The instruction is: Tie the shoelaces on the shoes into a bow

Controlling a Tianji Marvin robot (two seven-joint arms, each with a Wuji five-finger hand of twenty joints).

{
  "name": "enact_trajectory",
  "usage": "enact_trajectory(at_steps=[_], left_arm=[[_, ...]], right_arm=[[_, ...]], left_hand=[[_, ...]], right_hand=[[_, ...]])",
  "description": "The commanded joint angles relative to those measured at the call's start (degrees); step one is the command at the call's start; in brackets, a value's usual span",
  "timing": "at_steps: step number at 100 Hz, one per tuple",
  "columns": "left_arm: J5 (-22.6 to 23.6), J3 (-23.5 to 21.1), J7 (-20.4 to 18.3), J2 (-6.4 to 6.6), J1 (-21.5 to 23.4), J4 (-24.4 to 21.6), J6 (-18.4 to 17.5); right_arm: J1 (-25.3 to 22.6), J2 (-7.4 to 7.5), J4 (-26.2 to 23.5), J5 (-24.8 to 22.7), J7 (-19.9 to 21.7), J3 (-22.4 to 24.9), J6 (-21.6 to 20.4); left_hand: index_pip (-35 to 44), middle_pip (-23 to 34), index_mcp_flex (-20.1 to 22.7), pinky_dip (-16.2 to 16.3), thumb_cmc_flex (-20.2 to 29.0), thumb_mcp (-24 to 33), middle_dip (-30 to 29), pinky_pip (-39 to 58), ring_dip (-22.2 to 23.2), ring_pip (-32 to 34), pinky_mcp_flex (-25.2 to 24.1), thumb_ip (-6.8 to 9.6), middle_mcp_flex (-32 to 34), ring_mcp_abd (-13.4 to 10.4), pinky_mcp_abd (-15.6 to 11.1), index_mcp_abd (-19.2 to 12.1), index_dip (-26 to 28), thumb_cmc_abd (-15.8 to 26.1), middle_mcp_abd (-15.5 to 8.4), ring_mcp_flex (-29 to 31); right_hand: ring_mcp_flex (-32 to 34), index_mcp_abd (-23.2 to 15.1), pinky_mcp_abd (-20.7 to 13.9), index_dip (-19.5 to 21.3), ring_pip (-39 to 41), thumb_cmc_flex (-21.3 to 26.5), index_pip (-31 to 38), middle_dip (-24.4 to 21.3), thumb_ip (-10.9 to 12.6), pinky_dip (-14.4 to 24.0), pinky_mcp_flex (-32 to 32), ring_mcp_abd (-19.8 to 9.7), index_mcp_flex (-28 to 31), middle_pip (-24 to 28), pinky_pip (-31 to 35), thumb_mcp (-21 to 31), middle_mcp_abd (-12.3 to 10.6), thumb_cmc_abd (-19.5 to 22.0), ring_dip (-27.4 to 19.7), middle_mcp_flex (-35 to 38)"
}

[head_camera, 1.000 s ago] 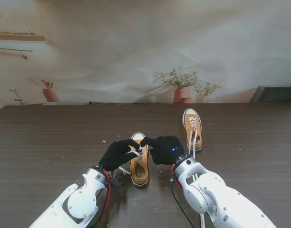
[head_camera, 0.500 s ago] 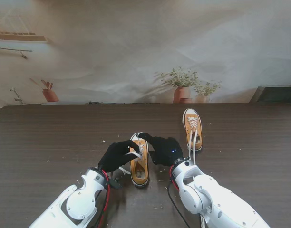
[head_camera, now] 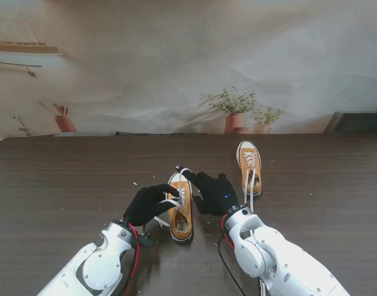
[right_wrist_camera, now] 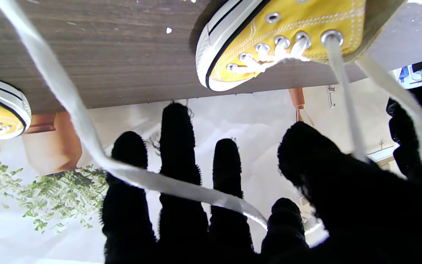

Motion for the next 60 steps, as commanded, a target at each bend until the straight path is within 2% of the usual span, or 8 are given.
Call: enact_trajectory(at_steps=[1,9,16,34,45,51,56,60], left_arm=[[0.4,-0.75,-0.33,0.35,0.78,-1.07,0.53],[1.35,-1.6,0.59,0.32,1.47,-1.55,0.97],[2.82,-2.29,1.71,0.29,1.99,-1.89,1.58],[6.13,-3.51,4.06,0.31,2.88,-2.41,2.91],[6.89,-3.95,4.7,0.31,3.35,-2.68,3.32],[7.15,-4.27,4.7,0.37,3.77,-2.97,3.48],[7.3,-4.51,4.7,0.41,4.14,-3.17,3.49],[7.44,-4.71,4.72,0.44,4.47,-3.34,3.48]], right_arm=[[-0.97,0.54,-1.31,0.05,1.46,0.66,-0.45],[-1.91,0.78,-2.4,-0.08,2.51,1.96,-0.86],[-2.55,0.79,-2.98,0.29,2.78,2.85,-1.04],[-4.7,0.75,-5.12,0.62,2.83,4.68,-0.44],[-5.26,0.69,-5.31,0.58,2.25,5.11,-0.58],[-5.35,0.53,-4.93,0.56,0.96,5.07,-0.93],[-5.31,0.45,-4.45,0.07,-0.5,4.93,-1.25],[-5.37,0.48,-4.33,-0.75,-1.28,4.84,-1.12]], left_hand=[[-9.13,-0.82,-2.28,-0.65,0.96,-0.52,1.5,14.5,0.97,1.88,2.3,0.2,2.19,-1.55,-14.04,-3.49,-1.3,2.18,1.8,1.66],[-17.45,-0.6,-2.57,-0.51,-1.48,2.14,1.44,14.5,0.97,1.94,2.33,0.0,1.9,-1.45,-14.17,-1.38,-3.67,3.3,1.9,1.66],[-22.07,-0.48,-2.19,-0.37,-3.56,4.91,1.22,14.5,0.97,1.94,2.34,-0.05,1.72,-1.41,-14.08,0.05,-5.42,3.75,1.98,1.66],[-28.74,-0.23,-0.65,-0.33,-5.22,7.58,0.87,14.5,0.96,2.05,2.37,-0.52,1.61,-1.61,-14.46,1.01,-8.73,3.21,1.72,1.66],[-29.29,-0.24,0.2,-0.33,-5.31,7.78,0.83,14.5,0.96,2.05,2.37,-0.56,1.58,-1.61,-14.46,0.88,-9.07,3.25,1.66,1.66],[-29.27,-0.25,0.56,-0.33,-5.33,7.82,0.81,14.5,0.96,2.05,2.37,-0.57,1.56,-1.61,-14.46,0.79,-9.08,3.3,1.61,1.66],[-29.22,-0.24,0.74,-0.33,-5.31,7.86,0.8,14.5,0.96,2.05,2.37,-0.56,1.55,-1.61,-14.46,0.67,-9.06,3.35,1.56,1.66],[-29.11,-0.19,0.93,-0.32,-5.31,7.88,0.8,14.5,0.96,2.06,2.37,-0.56,1.6,-1.63,-14.47,0.67,-9.01,3.42,1.57,1.67]], right_hand=[[-4.05,-2.75,-1.68,4.16,-6.37,-2.12,-0.24,-2.07,2.2,-3.57,-3.76,1.39,-0.74,-4.37,-4.81,-0.18,1.49,0.51,-2.61,-4.77],[-6.45,-5.19,-1.48,7.29,-12.7,-3.52,1.31,-3.73,2.6,-6.46,-5.39,2.88,-0.57,-8.06,-8.4,0.14,2.25,-0.01,-5.18,-6.41],[-5.66,-6.93,-0.35,8.0,-16.02,-4.58,4.0,-5.76,2.82,-8.56,-4.8,5.23,-0.63,-12.93,-9.74,0.46,4.69,-0.6,-6.8,-6.41],[-9.74,-9.61,0.65,1.31,-30.01,-5.97,5.77,-10.57,3.19,-16.89,-7.44,9.1,-0.91,-25.41,-14.16,1.09,8.97,-1.5,-13.85,-11.93],[-15.6,-9.6,-1.98,-0.55,-36.44,-7.3,1.63,-12.33,3.33,-21.14,-12.05,7.44,-0.37,-29.01,-16.03,0.42,7.99,-0.98,-17.26,-16.44],[-19.85,-9.44,-4.01,-0.5,-37.63,-8.14,-1.16,-14.81,3.42,-23.07,-15.51,5.68,-0.35,-34.42,-17.68,-0.02,6.77,-0.74,-17.82,-16.63],[-22.96,-10.0,-5.14,2.0,-38.11,-9.06,-0.15,-16.28,3.39,-24.62,-18.65,4.51,-0.32,-38.26,-19.06,-0.01,5.59,-0.91,-18.24,-16.65],[-24.76,-10.72,-5.17,5.02,-38.3,-9.59,1.83,-17.15,3.36,-25.83,-20.67,4.26,-0.18,-40.63,-19.77,0.16,5.72,-1.01,-18.58,-16.69]])
